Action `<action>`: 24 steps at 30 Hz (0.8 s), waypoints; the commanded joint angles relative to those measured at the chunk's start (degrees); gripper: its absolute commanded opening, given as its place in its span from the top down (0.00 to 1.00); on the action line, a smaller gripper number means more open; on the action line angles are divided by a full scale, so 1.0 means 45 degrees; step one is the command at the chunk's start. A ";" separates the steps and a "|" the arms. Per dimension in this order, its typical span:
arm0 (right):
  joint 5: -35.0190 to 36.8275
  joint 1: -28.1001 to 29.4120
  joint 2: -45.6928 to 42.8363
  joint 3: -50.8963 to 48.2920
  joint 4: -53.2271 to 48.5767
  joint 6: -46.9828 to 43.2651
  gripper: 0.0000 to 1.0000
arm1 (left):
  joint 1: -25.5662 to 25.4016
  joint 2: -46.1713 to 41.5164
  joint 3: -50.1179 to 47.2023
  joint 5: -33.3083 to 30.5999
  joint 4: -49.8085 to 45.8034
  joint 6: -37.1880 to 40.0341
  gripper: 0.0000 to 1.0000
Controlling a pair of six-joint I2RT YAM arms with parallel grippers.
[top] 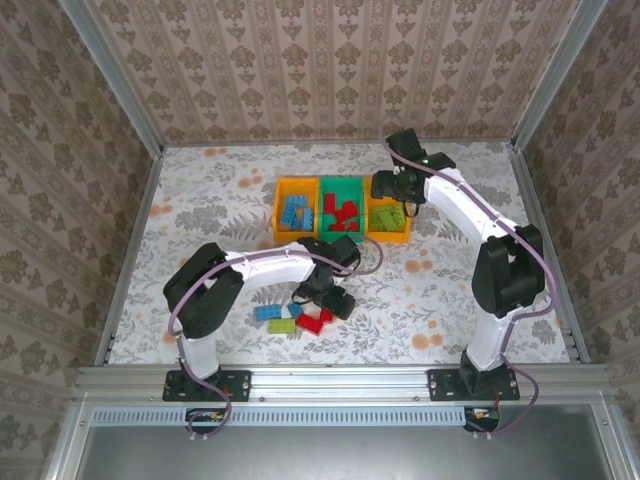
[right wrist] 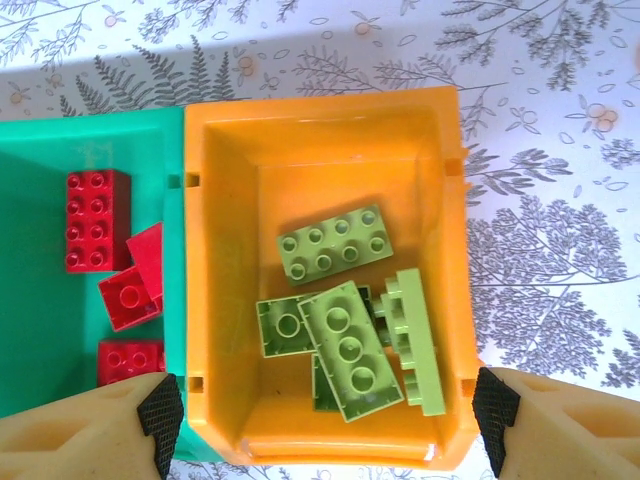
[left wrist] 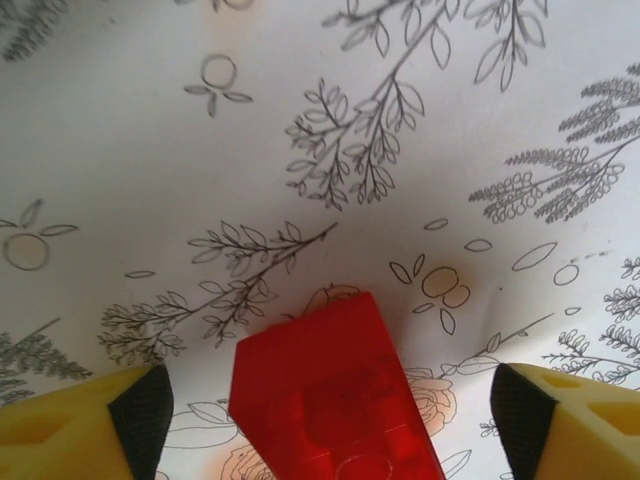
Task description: Sort the legos into containers by color
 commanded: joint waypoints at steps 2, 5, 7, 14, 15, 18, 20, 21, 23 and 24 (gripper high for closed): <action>0.0185 -0.0369 -0.0769 -0.0675 0.0234 0.0348 0.20 | -0.0128 0.0395 0.0484 0.0372 -0.0662 -0.0322 0.28; 0.0275 -0.0469 -0.1129 -0.1131 0.0332 0.0419 0.20 | -0.0124 0.0638 0.0787 0.0441 -0.0684 -0.0184 0.50; 0.0414 -0.0493 -0.1460 -0.1427 0.0410 0.0446 0.19 | -0.0116 0.0784 0.0987 0.0526 -0.0773 -0.0003 0.61; 0.0249 -0.0530 -0.2621 -0.2590 0.1021 0.0167 0.18 | 0.0551 0.0469 0.1616 0.0221 -0.0681 0.0324 0.74; 0.0207 -0.0515 -0.2779 -0.2835 0.1132 0.0133 0.18 | 0.0729 0.0337 0.1685 0.0215 -0.0581 0.0387 0.74; 0.0075 -0.0526 -0.3348 -0.3767 0.1593 0.0058 0.17 | 0.1389 -0.0095 0.2089 0.0151 -0.0340 0.0523 0.74; -0.0128 -0.0519 -0.3733 -0.4441 0.1853 0.0090 0.16 | 0.1897 -0.0336 0.2299 0.0244 0.0062 0.0626 0.73; -0.0282 -0.0513 -0.3944 -0.4827 0.2052 0.0114 0.15 | 0.2181 -0.0414 0.2502 0.0453 0.0272 0.0668 0.73; -0.0618 -0.0468 -0.4327 -0.5593 0.2431 0.0186 0.15 | 0.2862 -0.0335 0.2980 0.1184 0.0677 0.0723 0.72; -0.0790 -0.0423 -0.4498 -0.6000 0.2735 0.0154 0.17 | 0.3196 -0.0224 0.3344 0.1634 0.0827 0.0734 0.72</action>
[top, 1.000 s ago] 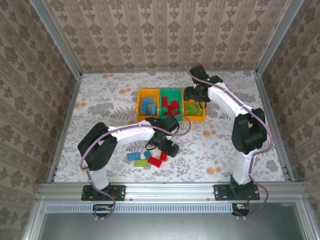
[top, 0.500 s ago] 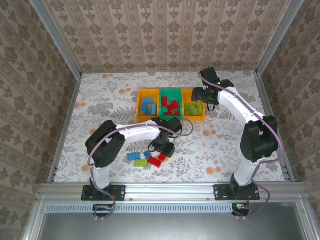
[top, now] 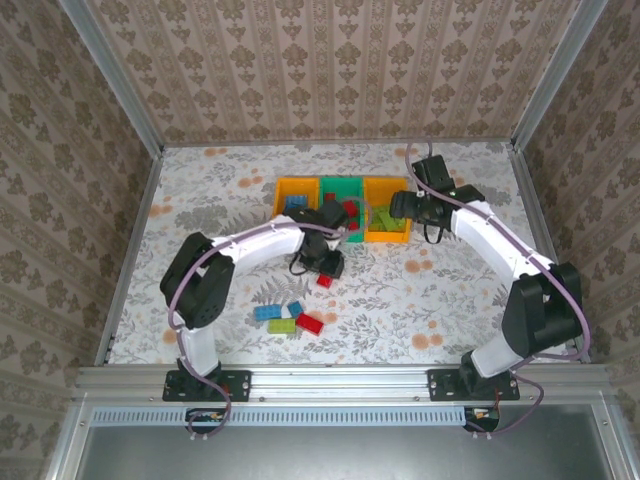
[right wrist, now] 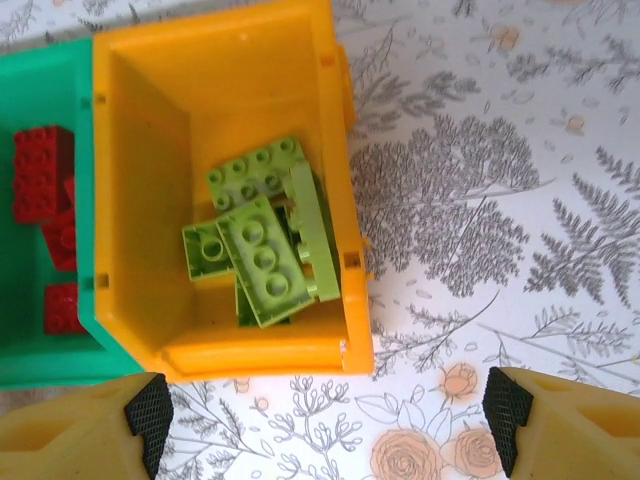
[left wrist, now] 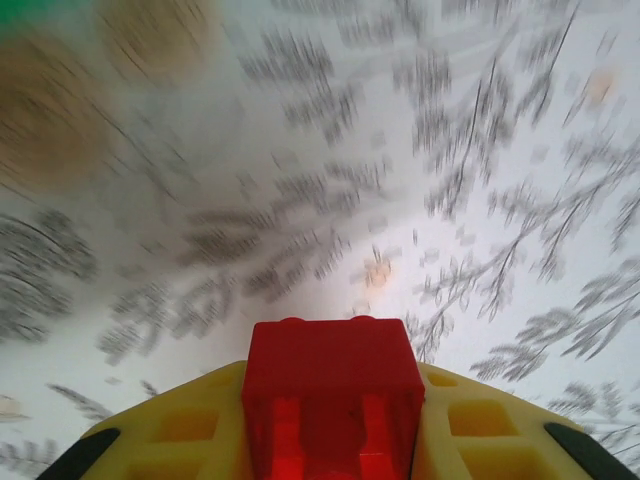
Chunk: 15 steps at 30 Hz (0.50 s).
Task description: Sort the legos into containers by color
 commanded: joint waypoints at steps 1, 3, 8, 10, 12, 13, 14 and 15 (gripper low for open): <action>-0.0737 0.0152 -0.0787 -0.1151 0.0921 -0.0161 0.18 | 0.0957 -0.0275 0.1235 0.1282 0.0811 0.0391 0.72; -0.0771 0.0471 -0.1077 -0.1801 0.1033 -0.0569 0.20 | 0.1506 0.0226 0.2213 0.1779 0.0809 0.0543 0.72; -0.0220 0.1593 -0.1784 -0.3101 0.1044 -0.1331 0.21 | 0.2382 0.1653 0.4214 0.2652 0.0829 0.0571 0.71; -0.0048 0.2139 -0.2309 -0.3563 0.1162 -0.1509 0.21 | 0.2688 0.2312 0.4928 0.3068 0.0932 0.0331 0.71; -0.0010 0.2722 -0.2634 -0.4040 0.1333 -0.1737 0.21 | 0.2881 0.2944 0.5663 0.3192 0.1007 0.0098 0.71; -0.0015 0.2972 -0.2717 -0.4234 0.1399 -0.1796 0.21 | 0.2920 0.3186 0.5949 0.3260 0.1046 0.0025 0.70; -0.0049 0.3290 -0.2844 -0.4433 0.1480 -0.1911 0.21 | 0.2966 0.3409 0.6217 0.3376 0.1095 -0.0117 0.70; -0.0117 0.3575 -0.2936 -0.4566 0.1566 -0.1995 0.21 | 0.2989 0.3644 0.6423 0.3458 0.1148 -0.0192 0.69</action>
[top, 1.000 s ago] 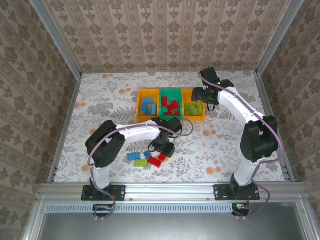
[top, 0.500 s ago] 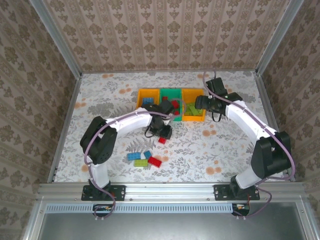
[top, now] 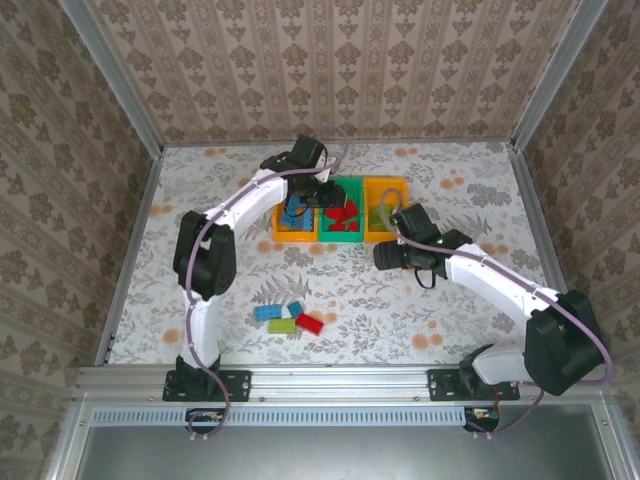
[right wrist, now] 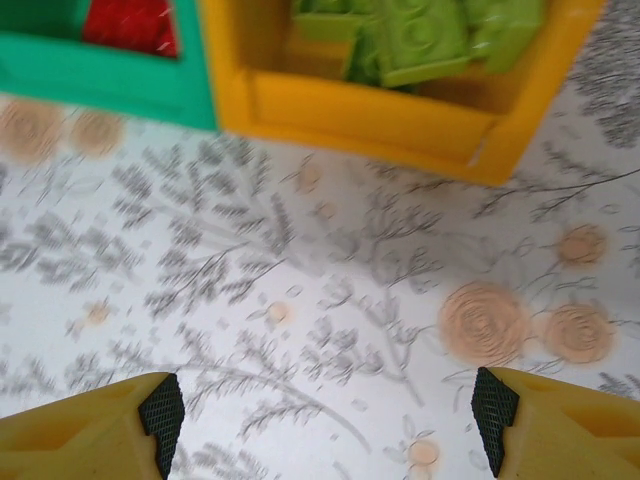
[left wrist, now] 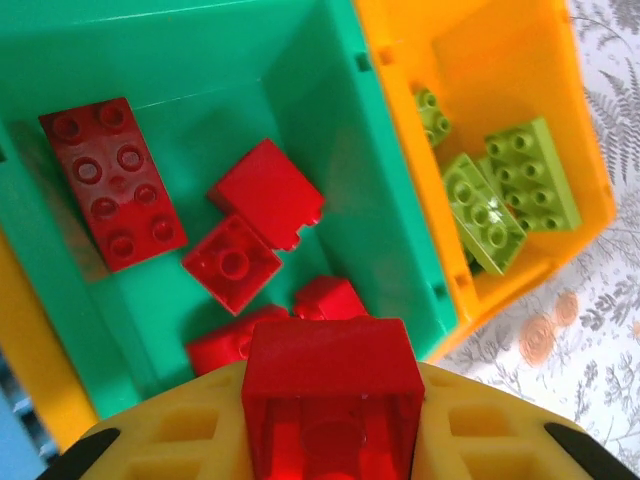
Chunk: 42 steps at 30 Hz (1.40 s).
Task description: Sort the legos into containers by color
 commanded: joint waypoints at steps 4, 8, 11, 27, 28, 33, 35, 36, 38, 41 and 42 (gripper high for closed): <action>-0.0031 0.1928 -0.0727 -0.1028 0.1018 -0.0900 0.21 | 0.0244 0.0972 0.1012 0.0907 0.0586 -0.0838 0.64; -0.0206 0.3457 -0.0411 -0.1339 0.1894 -0.0916 0.20 | 0.0325 0.0946 0.0654 0.0876 0.1593 -0.1324 0.60; -0.0195 0.4625 0.0421 -0.1150 0.2451 -0.0862 0.20 | 0.0345 0.0887 0.0566 0.0904 0.1854 -0.1552 0.48; 0.0795 0.7687 0.5068 0.2034 0.1767 -0.1469 0.18 | 0.0911 -0.2769 -0.2528 -0.0043 0.2655 -0.1253 0.00; 0.0696 0.7701 0.5068 0.2056 0.1787 -0.1535 0.18 | 0.1053 -0.2974 -0.2792 -0.0040 0.2684 -0.1262 0.00; 0.0005 0.7891 0.5311 0.2388 0.1641 -0.1784 0.18 | 0.1747 -0.3779 -0.4008 -0.0020 0.2889 -0.1292 0.00; -0.0300 0.8050 0.5413 0.2466 0.1492 -0.1939 0.18 | 0.1977 -0.4046 -0.4395 -0.0050 0.2871 -0.1260 0.00; -0.0434 0.8135 0.5499 0.2517 0.1393 -0.2005 0.18 | 0.2048 -0.4160 -0.4555 -0.0050 0.2862 -0.1263 0.00; -0.0677 0.8285 0.5721 0.2659 0.1122 -0.2118 0.18 | 0.2194 -0.4349 -0.4882 -0.0040 0.2889 -0.1237 0.00; -0.0788 0.8424 0.6092 0.2875 0.0786 -0.2222 0.19 | 0.2334 -0.4556 -0.5250 -0.0084 0.2905 -0.1236 0.00; -0.0813 0.8443 0.6199 0.2913 0.0718 -0.2245 0.19 | 0.2376 -0.4590 -0.5348 -0.0099 0.2907 -0.1237 0.00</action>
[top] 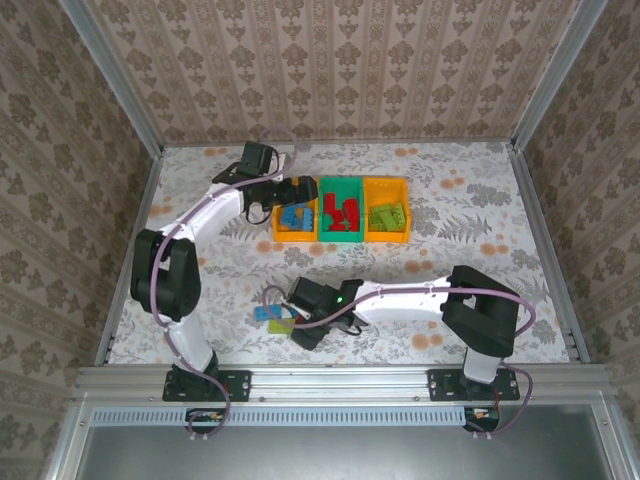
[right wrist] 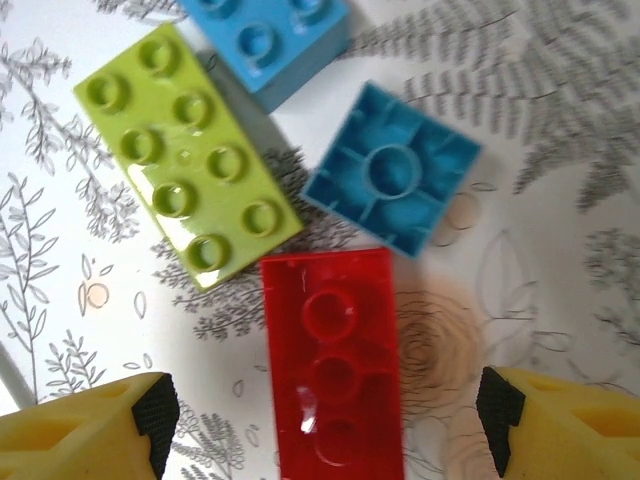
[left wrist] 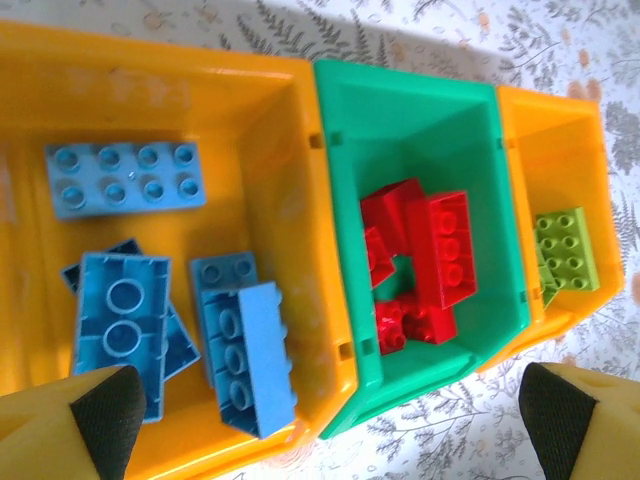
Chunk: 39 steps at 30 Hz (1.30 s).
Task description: Sort the legos into containers by color
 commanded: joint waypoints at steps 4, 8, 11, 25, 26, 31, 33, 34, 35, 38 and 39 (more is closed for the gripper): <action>-0.0207 0.0100 0.0845 0.0490 -0.1084 -0.0380 0.23 | 0.0222 -0.0837 -0.0550 -0.0082 0.0090 0.0185 0.00; 0.0291 0.0023 0.1177 0.0598 -0.1416 -0.0429 0.47 | 0.0293 -0.1025 -0.0949 -0.0084 0.0075 0.0215 0.00; 0.0662 -0.0124 0.1094 0.0600 -0.1656 -0.0429 0.64 | 0.0360 -0.1208 -0.1254 -0.0134 0.0010 0.0322 0.00; -0.0311 -0.4068 -0.2124 0.0421 0.0224 0.0421 0.71 | 0.0637 -0.2507 -0.3024 -0.0821 -0.0391 0.0720 0.00; -0.0312 -0.4522 -0.1992 0.0833 0.0053 0.0710 0.71 | 0.0653 -0.2608 -0.3144 -0.0863 -0.0411 0.0722 0.00; 0.0122 -0.6055 -0.0291 0.3506 -0.1728 0.2056 0.71 | 0.0677 -0.2990 -0.3651 -0.1152 -0.0689 0.0934 0.00; 0.0276 -0.6440 0.0540 0.4565 -0.2562 0.2591 0.71 | 0.0664 -0.3137 -0.3884 -0.1274 -0.0816 0.1012 0.00; 0.0271 -0.6618 0.0908 0.5001 -0.2805 0.2841 0.71 | 0.0673 -0.3256 -0.4047 -0.1307 -0.0851 0.1055 0.00; 0.0257 -0.6783 0.1221 0.5305 -0.2928 0.3044 0.70 | 0.0684 -0.3358 -0.4216 -0.1320 -0.0870 0.1115 0.00; 0.0276 -0.7204 0.1984 0.6020 -0.3236 0.3625 0.69 | 0.0656 -0.3728 -0.4720 -0.1306 -0.0890 0.1300 0.00; 0.0258 -0.7340 0.2220 0.6286 -0.3386 0.3795 0.69 | 0.0657 -0.3826 -0.4851 -0.1278 -0.0904 0.1338 0.00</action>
